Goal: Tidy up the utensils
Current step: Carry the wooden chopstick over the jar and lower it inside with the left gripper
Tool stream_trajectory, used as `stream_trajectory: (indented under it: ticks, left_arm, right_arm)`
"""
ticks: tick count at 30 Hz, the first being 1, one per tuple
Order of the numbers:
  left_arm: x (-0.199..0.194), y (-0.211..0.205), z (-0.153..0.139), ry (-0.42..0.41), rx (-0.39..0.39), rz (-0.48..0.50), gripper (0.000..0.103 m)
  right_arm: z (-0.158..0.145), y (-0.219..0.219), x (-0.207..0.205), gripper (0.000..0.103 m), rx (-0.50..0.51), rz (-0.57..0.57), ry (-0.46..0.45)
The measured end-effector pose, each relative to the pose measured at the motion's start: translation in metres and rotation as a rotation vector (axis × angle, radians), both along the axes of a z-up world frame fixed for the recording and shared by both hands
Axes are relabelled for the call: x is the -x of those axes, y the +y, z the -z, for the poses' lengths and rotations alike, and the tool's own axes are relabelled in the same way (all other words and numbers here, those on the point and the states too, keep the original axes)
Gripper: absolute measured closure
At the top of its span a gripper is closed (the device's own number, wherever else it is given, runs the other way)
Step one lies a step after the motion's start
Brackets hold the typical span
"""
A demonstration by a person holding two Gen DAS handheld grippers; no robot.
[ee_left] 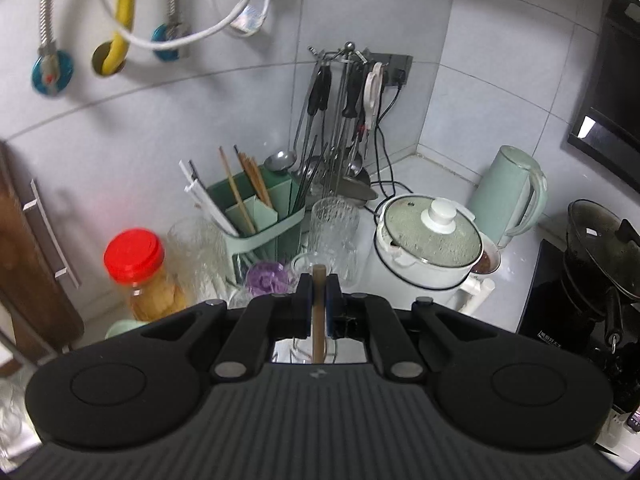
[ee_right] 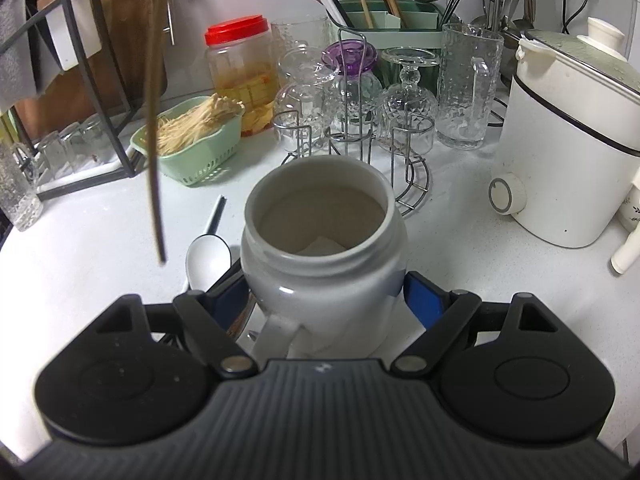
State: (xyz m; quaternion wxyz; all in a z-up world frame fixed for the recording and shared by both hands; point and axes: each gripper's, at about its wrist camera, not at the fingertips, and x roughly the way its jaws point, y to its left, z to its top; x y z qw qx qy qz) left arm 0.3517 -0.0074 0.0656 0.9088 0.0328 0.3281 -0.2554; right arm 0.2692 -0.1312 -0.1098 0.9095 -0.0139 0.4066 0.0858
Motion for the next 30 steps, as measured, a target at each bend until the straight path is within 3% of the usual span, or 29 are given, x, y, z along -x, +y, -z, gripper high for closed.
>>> stream_trajectory:
  ticks: [12,19,30]
  left_arm:
    - [-0.019,-0.015,-0.022,-0.048,0.141,0.054,0.096]
    - [-0.025,-0.031,0.011,0.006,0.086,0.073,0.096]
    - [-0.022,-0.028,0.053,0.280,-0.024,0.182,0.095]
  right_arm:
    - [0.000,0.003,0.000,0.017,0.000,0.023,0.007]
    - [-0.001,0.004,-0.001,0.017,-0.002,0.037,0.016]
    - [-0.001,0.005,-0.002,0.017,0.000,0.048,0.024]
